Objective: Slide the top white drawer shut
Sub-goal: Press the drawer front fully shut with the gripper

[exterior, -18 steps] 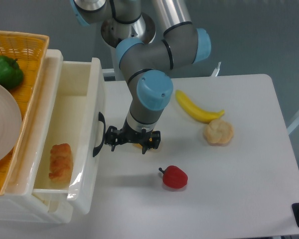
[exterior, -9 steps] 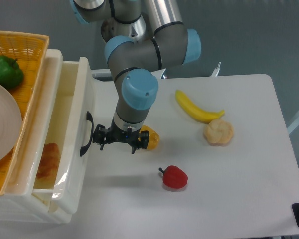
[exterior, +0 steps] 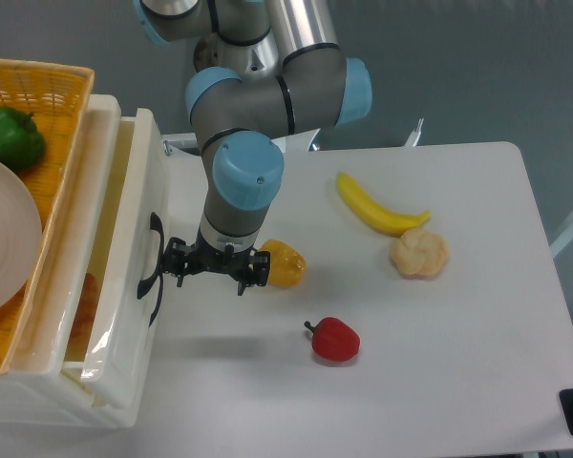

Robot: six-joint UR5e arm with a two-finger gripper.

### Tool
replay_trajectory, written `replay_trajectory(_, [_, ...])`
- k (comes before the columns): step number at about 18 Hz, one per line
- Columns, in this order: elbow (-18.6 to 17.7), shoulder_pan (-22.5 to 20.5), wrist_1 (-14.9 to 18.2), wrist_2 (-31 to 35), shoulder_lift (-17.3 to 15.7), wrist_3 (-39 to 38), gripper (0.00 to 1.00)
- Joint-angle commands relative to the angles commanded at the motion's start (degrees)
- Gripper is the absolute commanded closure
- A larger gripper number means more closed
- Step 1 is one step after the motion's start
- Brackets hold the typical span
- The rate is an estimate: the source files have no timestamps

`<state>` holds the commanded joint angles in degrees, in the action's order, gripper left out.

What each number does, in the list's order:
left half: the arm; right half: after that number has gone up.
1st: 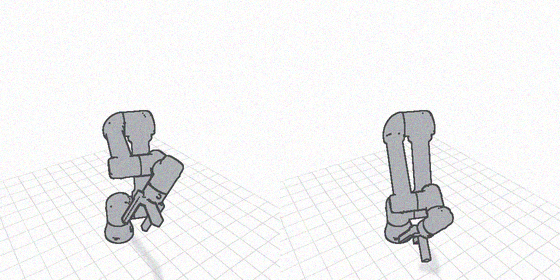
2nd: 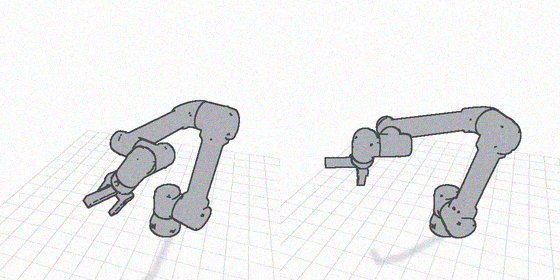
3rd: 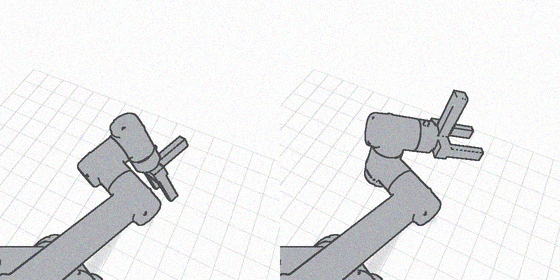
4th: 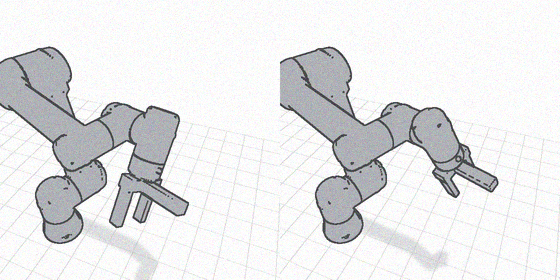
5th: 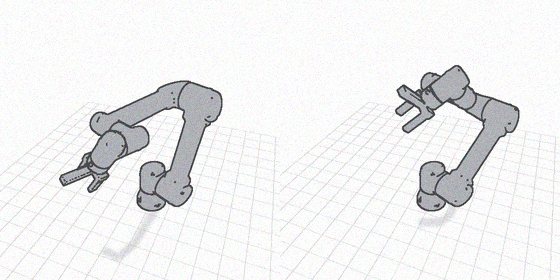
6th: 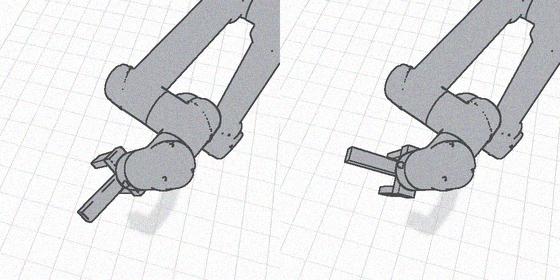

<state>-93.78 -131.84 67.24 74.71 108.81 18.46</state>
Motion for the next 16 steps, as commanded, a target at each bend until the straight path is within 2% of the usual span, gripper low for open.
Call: replay_trajectory(16, [-0.09, 0.97, 0.00, 0.18, -0.09, -0.79, 0.00])
